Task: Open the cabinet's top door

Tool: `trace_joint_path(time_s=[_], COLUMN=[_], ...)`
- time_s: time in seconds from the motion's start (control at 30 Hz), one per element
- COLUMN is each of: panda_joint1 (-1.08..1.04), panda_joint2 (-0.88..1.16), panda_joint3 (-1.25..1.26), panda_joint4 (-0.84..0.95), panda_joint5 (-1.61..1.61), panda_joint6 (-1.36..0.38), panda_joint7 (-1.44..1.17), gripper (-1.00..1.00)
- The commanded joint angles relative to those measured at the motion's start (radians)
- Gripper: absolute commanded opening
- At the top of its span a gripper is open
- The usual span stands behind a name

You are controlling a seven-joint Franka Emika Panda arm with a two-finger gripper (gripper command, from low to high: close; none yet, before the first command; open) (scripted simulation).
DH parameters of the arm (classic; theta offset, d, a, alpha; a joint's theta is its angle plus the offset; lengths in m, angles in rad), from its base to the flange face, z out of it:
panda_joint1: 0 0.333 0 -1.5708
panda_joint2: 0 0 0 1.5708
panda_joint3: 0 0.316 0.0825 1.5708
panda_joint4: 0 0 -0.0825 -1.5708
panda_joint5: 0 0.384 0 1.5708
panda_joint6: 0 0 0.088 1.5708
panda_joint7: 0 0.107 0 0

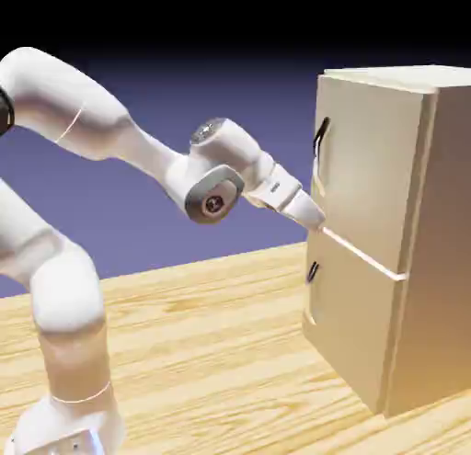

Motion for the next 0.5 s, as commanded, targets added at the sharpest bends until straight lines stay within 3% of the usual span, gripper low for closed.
trace_joint_path(time_s=[0.0, 0.47], panda_joint1=[-0.013, -0.192], panda_joint2=[-0.007, -0.108], panda_joint3=[0.015, 0.221], panda_joint4=[0.004, 0.061], panda_joint5=[0.044, 0.653], panda_joint6=[-0.003, -0.046], panda_joint7=[0.017, 0.258], gripper=[0.00, 0.00])
